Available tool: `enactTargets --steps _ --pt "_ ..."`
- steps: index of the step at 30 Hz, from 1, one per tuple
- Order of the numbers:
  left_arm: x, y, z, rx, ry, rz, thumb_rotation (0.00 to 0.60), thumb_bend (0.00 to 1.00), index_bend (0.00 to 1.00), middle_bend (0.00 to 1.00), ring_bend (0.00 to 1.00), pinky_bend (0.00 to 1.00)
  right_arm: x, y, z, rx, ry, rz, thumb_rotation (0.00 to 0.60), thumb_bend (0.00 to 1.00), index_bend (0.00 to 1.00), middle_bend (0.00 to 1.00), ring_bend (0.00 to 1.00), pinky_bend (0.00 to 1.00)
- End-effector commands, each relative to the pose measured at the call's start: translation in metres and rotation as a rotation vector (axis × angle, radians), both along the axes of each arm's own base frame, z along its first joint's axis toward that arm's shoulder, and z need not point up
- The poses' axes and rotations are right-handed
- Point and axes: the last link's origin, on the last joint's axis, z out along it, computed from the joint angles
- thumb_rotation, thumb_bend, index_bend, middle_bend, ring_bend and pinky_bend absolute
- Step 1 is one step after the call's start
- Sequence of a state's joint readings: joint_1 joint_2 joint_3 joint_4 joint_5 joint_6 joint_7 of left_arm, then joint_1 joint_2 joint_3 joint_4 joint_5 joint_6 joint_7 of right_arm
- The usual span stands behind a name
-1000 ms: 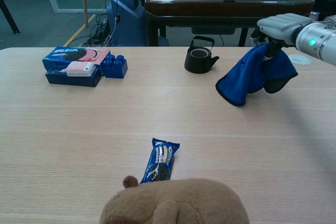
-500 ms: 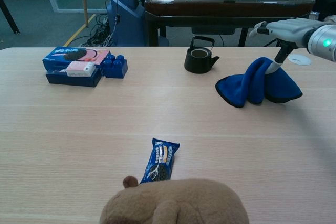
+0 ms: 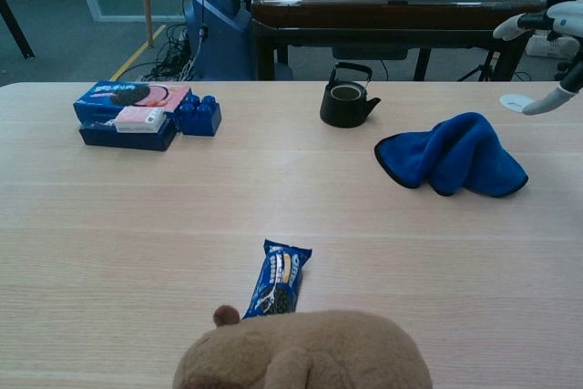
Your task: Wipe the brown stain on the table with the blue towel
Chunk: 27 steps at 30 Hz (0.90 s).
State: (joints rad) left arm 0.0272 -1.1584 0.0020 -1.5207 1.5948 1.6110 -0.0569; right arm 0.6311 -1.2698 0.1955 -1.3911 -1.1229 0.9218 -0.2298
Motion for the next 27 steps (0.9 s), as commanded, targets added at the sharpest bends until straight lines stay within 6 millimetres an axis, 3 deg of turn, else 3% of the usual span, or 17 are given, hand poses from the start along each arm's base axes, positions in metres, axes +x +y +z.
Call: enactTargets --steps 1,14,21,27 --pt "0.001 0.001 0.000 0.001 0.000 -0.004 0.600 0.36 0.07 0.05 0.04 0.05 -0.008 0.017 0.011 -0.024 0.002 0.005 0.600 0.00 0.00 0.13 0.06 0.14" --pt "0.005 0.006 -0.002 -0.007 0.002 -0.015 0.600 0.36 0.07 0.05 0.04 0.05 -0.048 0.103 0.042 -0.169 0.011 -0.029 0.600 0.00 0.07 0.26 0.15 0.22" --pt "0.008 0.005 -0.004 -0.009 0.002 -0.028 0.600 0.36 0.07 0.05 0.04 0.05 -0.051 0.143 0.044 -0.181 -0.004 -0.009 0.600 0.00 0.11 0.29 0.17 0.23" --pt "0.010 0.005 -0.005 -0.014 -0.002 -0.035 0.600 0.36 0.07 0.05 0.04 0.05 -0.050 0.161 0.042 -0.188 -0.021 -0.014 0.600 0.00 0.11 0.30 0.17 0.23"
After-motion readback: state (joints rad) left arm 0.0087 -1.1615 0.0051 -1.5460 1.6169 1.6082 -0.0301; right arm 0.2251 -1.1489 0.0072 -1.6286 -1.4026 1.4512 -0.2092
